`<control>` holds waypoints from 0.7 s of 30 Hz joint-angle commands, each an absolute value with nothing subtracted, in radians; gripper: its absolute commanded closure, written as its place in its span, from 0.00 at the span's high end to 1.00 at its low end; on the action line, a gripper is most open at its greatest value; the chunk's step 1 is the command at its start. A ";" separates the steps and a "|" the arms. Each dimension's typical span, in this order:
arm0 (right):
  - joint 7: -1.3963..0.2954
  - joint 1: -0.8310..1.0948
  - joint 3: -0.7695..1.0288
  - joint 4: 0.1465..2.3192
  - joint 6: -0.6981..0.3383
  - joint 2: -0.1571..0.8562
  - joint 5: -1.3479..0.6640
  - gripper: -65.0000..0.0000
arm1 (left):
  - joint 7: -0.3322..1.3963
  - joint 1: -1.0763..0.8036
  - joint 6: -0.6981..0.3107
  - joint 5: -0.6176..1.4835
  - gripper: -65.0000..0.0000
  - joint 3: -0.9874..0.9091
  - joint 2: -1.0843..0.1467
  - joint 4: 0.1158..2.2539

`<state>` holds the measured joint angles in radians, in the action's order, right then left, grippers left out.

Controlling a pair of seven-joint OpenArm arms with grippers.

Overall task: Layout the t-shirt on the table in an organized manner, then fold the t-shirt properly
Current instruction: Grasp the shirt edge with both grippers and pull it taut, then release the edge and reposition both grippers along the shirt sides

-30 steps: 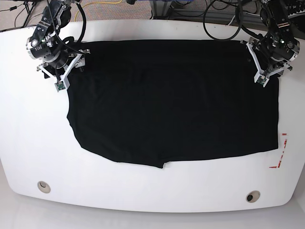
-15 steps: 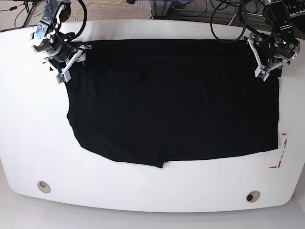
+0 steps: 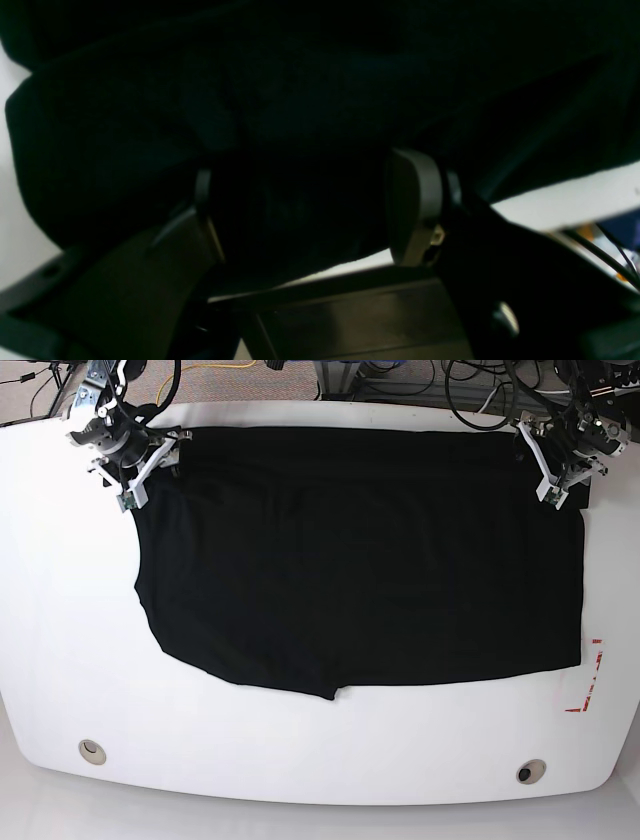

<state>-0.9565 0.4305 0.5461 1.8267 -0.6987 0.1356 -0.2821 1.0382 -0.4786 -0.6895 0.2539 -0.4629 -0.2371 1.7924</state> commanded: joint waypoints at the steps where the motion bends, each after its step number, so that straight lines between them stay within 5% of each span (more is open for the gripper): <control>1: -0.969 0.447 0.549 1.880 -0.698 0.143 -0.269 0.62 | 1.122 -0.521 -0.698 0.193 0.58 -0.458 -0.245 1.796; 21: -0.986 0.420 0.550 1.949 -0.698 0.143 -0.268 0.61 | 1.173 -0.455 -0.698 0.193 0.58 -0.456 -0.246 1.874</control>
<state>-0.9901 0.4213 0.5438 1.9347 -0.6987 0.1314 -0.2626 1.1625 -0.4583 -0.7002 0.2050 -0.4515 -0.2363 1.8591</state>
